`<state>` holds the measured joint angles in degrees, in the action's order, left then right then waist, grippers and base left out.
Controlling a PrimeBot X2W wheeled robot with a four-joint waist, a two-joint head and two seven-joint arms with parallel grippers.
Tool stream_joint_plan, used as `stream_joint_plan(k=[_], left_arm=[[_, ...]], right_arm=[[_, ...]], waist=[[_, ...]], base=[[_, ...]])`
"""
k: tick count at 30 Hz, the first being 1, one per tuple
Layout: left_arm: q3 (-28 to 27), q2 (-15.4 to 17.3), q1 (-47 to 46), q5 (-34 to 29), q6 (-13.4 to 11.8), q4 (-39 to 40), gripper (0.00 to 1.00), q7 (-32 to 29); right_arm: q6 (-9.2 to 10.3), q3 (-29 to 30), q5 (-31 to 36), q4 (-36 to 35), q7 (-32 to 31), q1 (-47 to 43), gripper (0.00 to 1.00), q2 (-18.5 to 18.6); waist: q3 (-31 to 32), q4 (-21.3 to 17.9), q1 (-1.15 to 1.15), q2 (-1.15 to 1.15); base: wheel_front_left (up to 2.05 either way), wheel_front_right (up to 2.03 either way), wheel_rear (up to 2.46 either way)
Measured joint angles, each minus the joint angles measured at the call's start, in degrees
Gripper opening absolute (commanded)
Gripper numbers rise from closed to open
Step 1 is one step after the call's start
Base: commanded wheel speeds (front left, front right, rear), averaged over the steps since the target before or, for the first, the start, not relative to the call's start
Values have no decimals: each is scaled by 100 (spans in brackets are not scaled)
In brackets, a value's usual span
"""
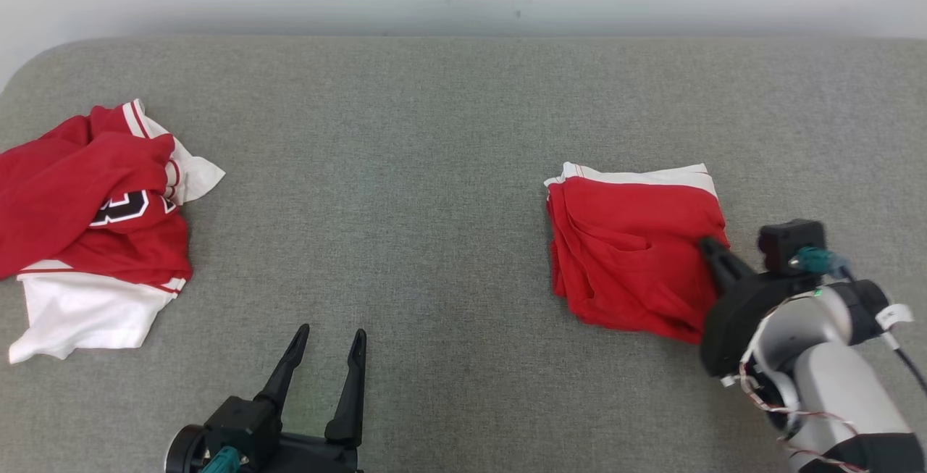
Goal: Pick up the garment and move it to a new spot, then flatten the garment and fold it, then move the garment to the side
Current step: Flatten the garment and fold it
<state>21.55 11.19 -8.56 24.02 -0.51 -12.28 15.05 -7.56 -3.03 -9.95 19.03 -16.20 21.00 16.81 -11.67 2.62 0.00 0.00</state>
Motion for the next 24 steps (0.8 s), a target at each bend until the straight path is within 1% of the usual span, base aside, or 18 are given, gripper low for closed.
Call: stream_joint_plan(k=[5,14,21,22,24], left_arm=[[-15,8,-4,-11,1,-4,100,0],[-16,1,-11,-10,32,-37,100,0],[-13,-14,-19,-10,46,-73,100,0],[-13,-14,-19,-10,46,-73,100,0],[-22,-14,-19,-9,45,-81,100,0]], right_arm=[[0,-396,-67,-35,90,-74,0,-135],[0,-1333,-220,-481,-103,-233,0,-265],[0,-2224,-488,-753,-354,-472,0,-323],[0,-2224,-488,-753,-354,-472,0,-323],[0,-2448,-568,-846,-377,-537,0,-325]], waist=[[-2,-34,0,0],[35,-95,0,0],[60,-76,0,0],[60,-76,0,0],[76,-74,0,0]], base=[[0,0,0],[0,0,0],[0,0,0],[0,0,0],[0,0,0]])
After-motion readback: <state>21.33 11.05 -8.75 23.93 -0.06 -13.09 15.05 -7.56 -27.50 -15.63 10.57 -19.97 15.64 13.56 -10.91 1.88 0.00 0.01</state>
